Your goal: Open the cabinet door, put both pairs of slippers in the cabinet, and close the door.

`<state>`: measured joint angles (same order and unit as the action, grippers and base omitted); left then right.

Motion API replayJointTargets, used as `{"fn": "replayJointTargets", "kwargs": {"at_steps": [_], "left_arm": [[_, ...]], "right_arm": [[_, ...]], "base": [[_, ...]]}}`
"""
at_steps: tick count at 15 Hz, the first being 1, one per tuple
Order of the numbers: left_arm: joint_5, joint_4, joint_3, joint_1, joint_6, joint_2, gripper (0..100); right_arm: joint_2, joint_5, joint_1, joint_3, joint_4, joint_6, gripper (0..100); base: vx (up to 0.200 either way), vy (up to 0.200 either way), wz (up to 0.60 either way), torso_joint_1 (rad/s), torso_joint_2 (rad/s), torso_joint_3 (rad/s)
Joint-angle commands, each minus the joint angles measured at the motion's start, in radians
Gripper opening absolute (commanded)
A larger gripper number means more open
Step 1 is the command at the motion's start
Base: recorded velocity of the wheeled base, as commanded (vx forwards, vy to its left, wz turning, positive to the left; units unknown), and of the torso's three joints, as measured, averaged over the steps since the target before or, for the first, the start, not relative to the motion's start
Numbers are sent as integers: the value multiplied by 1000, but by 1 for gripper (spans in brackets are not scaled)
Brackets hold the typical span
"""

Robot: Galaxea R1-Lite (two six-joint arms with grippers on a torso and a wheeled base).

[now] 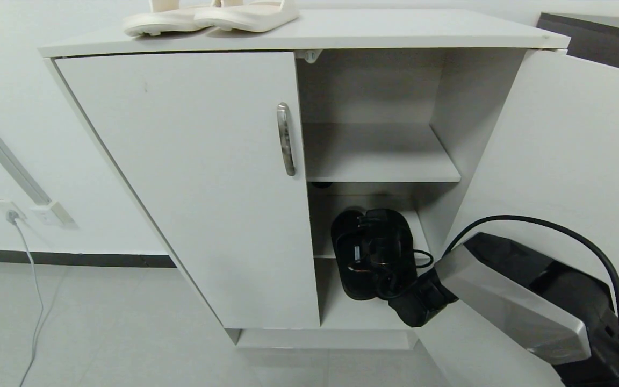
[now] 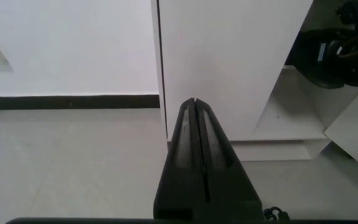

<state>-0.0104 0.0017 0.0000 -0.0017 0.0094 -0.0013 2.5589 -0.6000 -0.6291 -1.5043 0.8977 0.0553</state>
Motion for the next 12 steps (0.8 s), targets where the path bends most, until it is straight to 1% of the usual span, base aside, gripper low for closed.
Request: {"fn": "replayJointTargets", "kwargs": {"at_steps": [1, 6, 9, 12], "left_arm": [[0, 0, 0, 0, 0, 1, 0], [0, 1, 0, 0, 0, 1, 0], [0, 0, 0, 0, 0, 1, 0], [0, 0, 0, 0, 0, 1, 0]], "right_arm": [[44, -1, 16, -123, -43, 1, 0], [103, -12, 37, -312, -137, -2, 0], [116, -24, 45, -340, -154, -2, 0], [144, -55, 59, -399, -154, -3, 0]], "base": [[0, 0, 0, 0, 0, 0], [0, 0, 0, 0, 0, 0], [0, 0, 0, 0, 0, 0], [0, 0, 0, 0, 0, 0]]}}
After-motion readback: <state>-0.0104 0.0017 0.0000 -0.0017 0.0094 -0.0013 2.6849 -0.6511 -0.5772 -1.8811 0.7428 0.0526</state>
